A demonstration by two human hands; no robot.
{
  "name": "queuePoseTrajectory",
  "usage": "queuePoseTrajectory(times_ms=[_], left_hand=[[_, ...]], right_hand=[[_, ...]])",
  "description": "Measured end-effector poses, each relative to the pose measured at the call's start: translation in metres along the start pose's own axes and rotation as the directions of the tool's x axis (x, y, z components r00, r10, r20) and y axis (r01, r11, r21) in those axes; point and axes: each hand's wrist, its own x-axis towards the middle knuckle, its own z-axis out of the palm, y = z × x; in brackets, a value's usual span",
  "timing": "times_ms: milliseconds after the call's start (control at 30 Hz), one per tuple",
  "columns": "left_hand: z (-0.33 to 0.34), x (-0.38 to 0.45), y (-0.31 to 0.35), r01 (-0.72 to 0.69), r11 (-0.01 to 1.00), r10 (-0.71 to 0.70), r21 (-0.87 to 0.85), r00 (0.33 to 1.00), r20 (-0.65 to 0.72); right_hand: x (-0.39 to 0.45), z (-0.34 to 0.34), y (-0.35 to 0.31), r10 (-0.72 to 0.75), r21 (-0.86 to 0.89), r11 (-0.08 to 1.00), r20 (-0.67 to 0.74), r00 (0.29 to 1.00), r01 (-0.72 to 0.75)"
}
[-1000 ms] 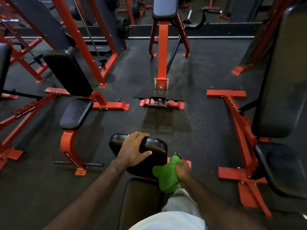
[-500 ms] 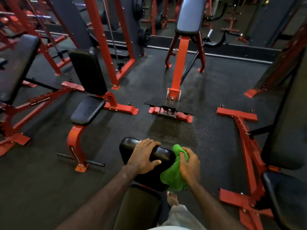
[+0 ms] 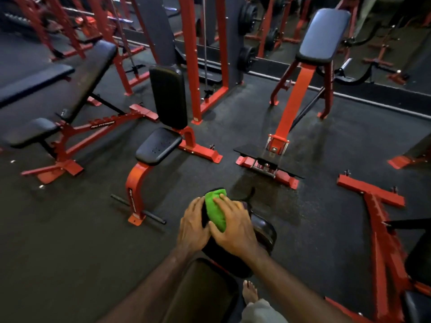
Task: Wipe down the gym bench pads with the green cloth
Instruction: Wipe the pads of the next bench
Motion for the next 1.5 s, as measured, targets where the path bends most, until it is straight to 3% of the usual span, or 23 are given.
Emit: queuePoseTrajectory(times_ms=[67, 167, 200, 300, 333, 467, 600, 767, 833, 933, 1033, 1100, 1267, 1400, 1500], left_hand=[[-0.006, -0.005, -0.011, 0.042, 0.999, -0.041, -0.014, 0.999, 0.034], [-0.014, -0.012, -0.018, 0.095, 0.994, -0.092, -0.048, 0.993, 0.073], [-0.015, -0.013, -0.018, 0.101, 0.993, -0.097, -0.055, 0.992, 0.080], [-0.016, -0.014, -0.022, 0.104, 0.991, -0.099, -0.081, 0.993, 0.071], [-0.017, -0.013, -0.022, 0.108, 0.990, -0.102, -0.086, 0.992, 0.069], [-0.022, -0.011, -0.027, 0.166, 0.980, -0.161, -0.113, 0.986, 0.046], [-0.025, -0.014, -0.030, 0.220, 0.969, -0.217, -0.110, 0.975, 0.036], [-0.024, -0.023, -0.031, 0.309, 0.945, -0.304, -0.108, 0.951, 0.057], [-0.025, -0.031, -0.035, 0.353, 0.929, -0.349, -0.115, 0.936, 0.053], [-0.027, -0.046, -0.044, 0.398, 0.909, -0.395, -0.123, 0.918, 0.048], [-0.030, -0.061, -0.053, 0.441, 0.886, -0.441, -0.140, 0.897, 0.032], [-0.027, -0.066, -0.059, 0.447, 0.884, -0.447, -0.140, 0.894, 0.032], [-0.013, -0.082, -0.060, 0.462, 0.873, -0.456, -0.155, 0.887, 0.070], [0.005, -0.100, -0.066, 0.542, 0.821, -0.520, -0.181, 0.840, 0.157], [0.013, -0.112, -0.066, 0.579, 0.800, -0.552, -0.155, 0.813, 0.186]], right_hand=[[0.009, 0.001, 0.008, -0.024, -0.108, 0.994, 0.019, 1.000, 0.026], [0.020, 0.007, 0.007, 0.110, -0.115, 0.987, -0.029, 0.993, -0.113], [0.019, 0.012, 0.007, 0.065, -0.136, 0.988, -0.013, 0.998, -0.066], [0.016, 0.024, 0.014, -0.261, -0.289, 0.906, 0.197, 0.945, 0.310], [0.020, 0.023, 0.016, -0.269, -0.288, 0.903, 0.206, 0.941, 0.321], [0.041, 0.027, -0.001, -0.016, -0.110, 0.994, 0.051, 0.999, 0.021], [0.062, 0.035, -0.006, -0.143, -0.275, 0.944, 0.157, 0.977, 0.182], [0.109, 0.050, -0.029, -0.107, -0.376, 0.893, 0.358, 0.928, 0.248], [0.115, 0.062, -0.040, -0.149, -0.472, 0.780, 0.500, 0.853, 0.412], [0.100, 0.081, -0.034, -0.232, -0.548, 0.461, 0.685, 0.691, 0.698], [0.072, 0.090, -0.019, -0.236, -0.511, 0.273, 0.785, 0.572, 0.815], [0.057, 0.091, -0.012, -0.233, -0.475, 0.347, 0.791, 0.565, 0.808], [0.026, 0.070, -0.014, -0.289, -0.288, 0.721, 0.703, 0.650, 0.631], [0.003, 0.057, -0.003, -0.259, -0.117, 0.922, 0.520, 0.814, 0.368], [-0.015, 0.055, 0.009, -0.162, 0.068, 0.987, 0.488, 0.858, 0.148]])
